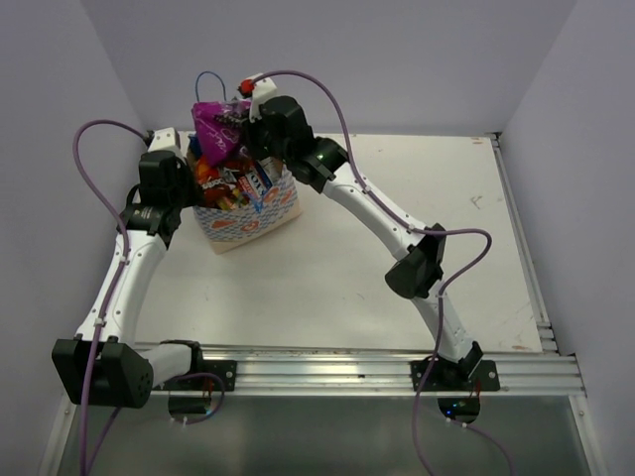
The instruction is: Place the snacks into the paper bag
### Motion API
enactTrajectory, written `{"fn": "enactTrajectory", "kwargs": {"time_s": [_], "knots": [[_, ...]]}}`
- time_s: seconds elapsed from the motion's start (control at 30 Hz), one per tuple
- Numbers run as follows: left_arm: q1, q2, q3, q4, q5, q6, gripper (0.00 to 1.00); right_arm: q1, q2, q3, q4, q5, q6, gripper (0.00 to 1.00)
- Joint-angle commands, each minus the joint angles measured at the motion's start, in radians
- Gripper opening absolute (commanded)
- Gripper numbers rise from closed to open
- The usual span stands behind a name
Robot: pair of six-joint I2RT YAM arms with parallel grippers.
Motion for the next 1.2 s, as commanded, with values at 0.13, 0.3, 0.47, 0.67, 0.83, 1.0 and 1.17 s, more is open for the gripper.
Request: {"fn": "enactTrajectory", "kwargs": {"time_s": [0.13, 0.3, 0.47, 0.67, 0.83, 1.0, 1.17], "knots": [[-0.004, -0.028, 0.005, 0.042, 0.000, 0.016, 0.00, 0.008, 0.042, 0.038, -0.252, -0.055, -0.035, 0.04], [-0.004, -0.025, 0.007, 0.044, 0.000, 0.015, 0.00, 0.022, 0.048, -0.005, -0.318, -0.062, -0.064, 0.04], [-0.004, -0.022, 0.008, 0.044, 0.000, 0.016, 0.00, 0.030, 0.065, -0.023, -0.396, -0.076, -0.087, 0.05], [-0.004, -0.021, 0.010, 0.050, 0.006, 0.015, 0.00, 0.042, 0.064, -0.047, -0.466, -0.050, -0.113, 0.07], [-0.004, -0.024, 0.010, 0.050, 0.005, 0.014, 0.00, 0.045, 0.033, -0.071, -0.507, -0.027, -0.129, 0.08], [-0.004, -0.022, 0.010, 0.056, 0.006, 0.014, 0.00, 0.043, -0.028, 0.025, -0.400, -0.091, -0.106, 0.70], [-0.004, -0.028, 0.007, 0.055, -0.008, 0.017, 0.00, 0.043, -0.186, -0.109, -0.124, -0.108, -0.078, 0.73]]}}
